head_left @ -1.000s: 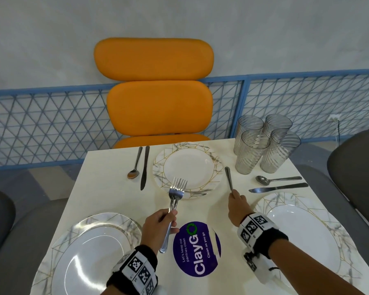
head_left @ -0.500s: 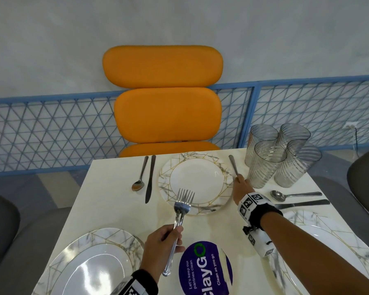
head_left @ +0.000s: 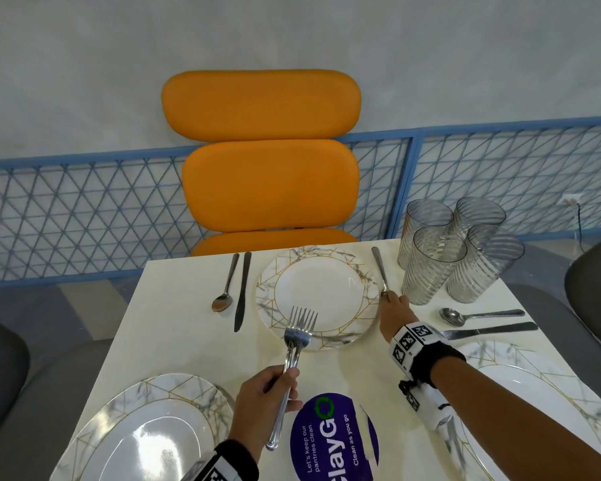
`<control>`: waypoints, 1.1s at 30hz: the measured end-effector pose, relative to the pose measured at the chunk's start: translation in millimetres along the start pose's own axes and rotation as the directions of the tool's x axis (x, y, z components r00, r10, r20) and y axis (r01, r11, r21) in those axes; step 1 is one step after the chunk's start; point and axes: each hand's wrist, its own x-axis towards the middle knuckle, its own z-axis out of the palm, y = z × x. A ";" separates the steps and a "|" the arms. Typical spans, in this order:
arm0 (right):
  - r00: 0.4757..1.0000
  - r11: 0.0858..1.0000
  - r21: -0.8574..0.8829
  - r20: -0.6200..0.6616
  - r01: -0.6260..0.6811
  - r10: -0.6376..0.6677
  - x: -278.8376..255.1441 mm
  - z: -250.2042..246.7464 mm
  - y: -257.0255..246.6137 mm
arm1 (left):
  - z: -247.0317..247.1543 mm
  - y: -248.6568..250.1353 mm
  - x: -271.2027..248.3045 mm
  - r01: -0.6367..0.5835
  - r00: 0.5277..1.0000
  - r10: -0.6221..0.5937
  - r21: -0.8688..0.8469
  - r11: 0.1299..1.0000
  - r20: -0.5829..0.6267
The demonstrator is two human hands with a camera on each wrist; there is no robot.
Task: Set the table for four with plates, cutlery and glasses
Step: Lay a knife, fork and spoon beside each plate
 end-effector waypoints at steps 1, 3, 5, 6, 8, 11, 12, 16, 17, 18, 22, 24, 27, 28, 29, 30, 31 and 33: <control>1.000 1.000 -0.009 0.002 -0.001 0.001 2.1 -0.2 -0.2 | 0.1 0.0 -0.3 -0.001 1.000 0.001 0.000 1.000 0.002; 1.000 1.000 -0.029 0.001 0.002 -0.002 5.7 -2.4 -0.1 | -0.1 1.1 -1.4 -0.004 1.000 0.004 -0.006 1.000 0.007; 1.000 0.999 -0.040 -0.017 0.022 -0.023 9.6 -3.4 0.9 | -0.6 2.4 -2.9 -0.005 1.000 0.005 -0.007 1.000 0.016; 0.999 0.999 -0.042 -0.028 0.032 -0.033 11.4 -3.9 1.1 | -1.0 3.1 -3.5 -0.004 1.000 0.004 -0.006 1.000 0.023; 0.999 0.999 -0.026 -0.041 0.035 -0.036 13.9 -3.9 2.3 | -2.6 3.7 -4.3 -0.002 0.999 0.002 -0.016 1.000 0.032; 0.999 1.000 0.022 -0.042 0.020 -0.019 15.8 -3.8 3.0 | -5.5 3.6 -4.9 0.004 0.999 -0.003 -0.032 0.999 0.036; 0.999 0.999 0.033 -0.036 0.016 -0.014 16.1 -4.1 2.7 | -6.3 3.5 -4.8 0.002 0.999 -0.001 -0.035 0.999 0.037; 0.998 0.997 0.083 -0.062 0.006 -0.001 13.9 -7.0 0.9 | -7.3 2.9 -5.1 -0.005 1.000 0.006 -0.037 0.999 0.029; 0.997 0.995 0.104 -0.080 0.008 0.000 10.3 -8.7 0.1 | -7.2 2.4 -5.6 -0.008 1.000 0.009 -0.033 0.999 0.028; 0.996 0.990 0.141 -0.094 0.008 0.005 4.4 -11.7 -1.7 | -6.8 1.6 -6.3 -0.011 1.000 0.012 -0.027 1.000 0.028; 0.992 0.928 0.369 -0.130 0.048 0.001 -37.8 -21.4 -10.4 | -1.0 -0.9 -13.1 -0.010 0.999 0.009 0.018 1.000 0.038; 0.990 0.904 0.412 -0.127 0.112 -0.065 -68.3 -25.0 -16.4 | 3.6 -1.2 -19.9 -0.008 0.999 0.006 0.046 0.999 0.046; 0.976 0.848 0.483 -0.132 0.218 -0.175 -116.7 -25.9 -26.1 | 10.5 1.0 -31.1 -0.001 0.998 -0.003 0.064 0.998 0.063; 0.974 0.821 0.524 -0.123 0.227 -0.191 -134.7 -27.7 -28.4 | 13.8 2.0 -36.3 0.008 0.997 -0.012 0.059 0.998 0.071; 0.975 0.792 0.569 -0.105 0.221 -0.197 -151.4 -29.7 -30.6 | 17.3 3.7 -41.6 0.016 0.997 -0.021 0.055 0.998 0.075; 0.977 0.760 0.618 -0.077 0.202 -0.197 -166.6 -31.5 -32.1 | 20.7 5.0 -47.0 0.022 0.997 -0.027 0.057 0.998 0.078; 0.980 0.721 0.670 -0.053 0.176 -0.190 -180.0 -33.5 -32.9 | 24.2 6.3 -53.2 0.022 0.996 -0.028 0.072 0.997 0.081; 0.988 0.625 0.772 -0.033 0.119 -0.148 -200.9 -35.9 -33.3 | 29.4 8.9 -67.3 0.010 0.995 -0.020 0.099 0.995 0.102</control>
